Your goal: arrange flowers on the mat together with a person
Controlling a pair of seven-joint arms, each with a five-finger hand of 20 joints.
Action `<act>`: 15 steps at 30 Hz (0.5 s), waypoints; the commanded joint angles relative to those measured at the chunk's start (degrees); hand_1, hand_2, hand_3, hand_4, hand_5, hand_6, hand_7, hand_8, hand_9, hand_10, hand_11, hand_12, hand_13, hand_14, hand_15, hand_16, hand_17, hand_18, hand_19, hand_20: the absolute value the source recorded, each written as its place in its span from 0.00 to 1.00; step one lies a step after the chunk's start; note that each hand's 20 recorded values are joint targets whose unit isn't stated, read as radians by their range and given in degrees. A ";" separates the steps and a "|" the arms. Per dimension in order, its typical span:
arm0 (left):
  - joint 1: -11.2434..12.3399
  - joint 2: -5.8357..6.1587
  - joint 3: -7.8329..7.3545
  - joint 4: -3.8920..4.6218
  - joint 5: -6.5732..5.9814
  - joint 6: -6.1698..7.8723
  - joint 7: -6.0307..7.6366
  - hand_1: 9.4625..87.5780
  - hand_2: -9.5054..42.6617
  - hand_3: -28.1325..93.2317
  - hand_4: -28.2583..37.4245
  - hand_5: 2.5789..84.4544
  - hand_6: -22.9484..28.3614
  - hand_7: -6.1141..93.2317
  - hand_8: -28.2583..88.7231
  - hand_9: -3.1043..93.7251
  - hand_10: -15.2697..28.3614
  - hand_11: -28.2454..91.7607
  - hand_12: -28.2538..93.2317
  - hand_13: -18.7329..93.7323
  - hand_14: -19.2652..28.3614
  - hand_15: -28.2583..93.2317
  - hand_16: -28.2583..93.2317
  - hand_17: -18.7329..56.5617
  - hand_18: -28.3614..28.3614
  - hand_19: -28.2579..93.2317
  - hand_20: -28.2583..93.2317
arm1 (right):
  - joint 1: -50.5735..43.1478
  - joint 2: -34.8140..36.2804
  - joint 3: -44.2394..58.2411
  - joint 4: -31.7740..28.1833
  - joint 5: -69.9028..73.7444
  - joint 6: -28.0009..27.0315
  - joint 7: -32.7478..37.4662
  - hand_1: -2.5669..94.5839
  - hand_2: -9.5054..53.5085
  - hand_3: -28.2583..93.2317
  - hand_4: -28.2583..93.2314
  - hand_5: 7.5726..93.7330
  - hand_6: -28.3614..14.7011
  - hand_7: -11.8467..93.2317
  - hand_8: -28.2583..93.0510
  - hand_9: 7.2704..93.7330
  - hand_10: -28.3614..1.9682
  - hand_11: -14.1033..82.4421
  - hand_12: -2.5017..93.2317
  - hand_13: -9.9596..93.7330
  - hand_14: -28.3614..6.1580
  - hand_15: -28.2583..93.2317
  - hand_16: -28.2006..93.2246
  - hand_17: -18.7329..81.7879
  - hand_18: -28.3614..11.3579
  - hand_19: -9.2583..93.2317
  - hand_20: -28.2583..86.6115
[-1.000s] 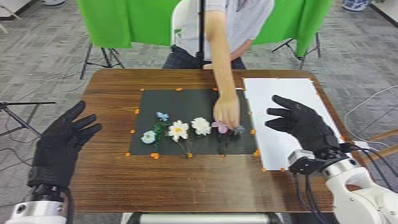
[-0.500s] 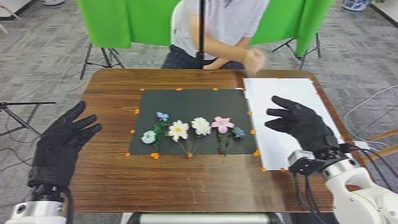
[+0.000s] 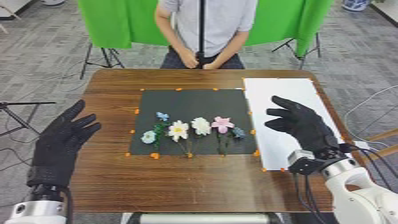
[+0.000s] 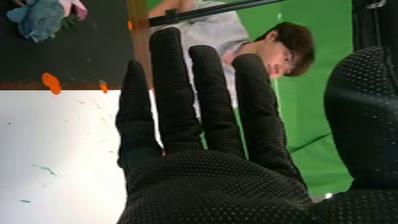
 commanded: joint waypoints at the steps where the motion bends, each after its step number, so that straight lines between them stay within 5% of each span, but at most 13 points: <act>1: 0.63 0.04 0.21 -0.04 -0.58 0.82 0.32 0.12 0.33 0.86 0.00 0.38 0.57 0.20 0.15 0.37 0.79 0.45 0.30 0.36 0.96 0.67 0.14 0.11 0.87 0.63 0.31 | -0.24 -0.37 -0.32 0.07 0.34 -0.02 -0.47 0.31 0.15 0.84 0.00 0.46 0.67 0.25 0.14 0.49 0.48 0.31 0.18 0.51 0.36 0.62 0.31 0.29 0.23 0.60 0.40; 15: 0.49 -0.49 0.30 -0.08 -0.27 0.96 0.17 0.12 0.34 0.87 0.00 0.38 0.57 0.20 0.15 0.37 0.80 0.45 0.30 0.36 0.97 0.68 0.14 0.11 0.87 0.63 0.31 | -0.19 -0.60 -0.14 0.10 0.24 -0.42 -0.25 0.31 0.15 0.84 0.00 0.46 0.67 0.25 0.14 0.50 0.48 0.31 0.18 0.51 0.36 0.62 0.31 0.29 0.23 0.60 0.40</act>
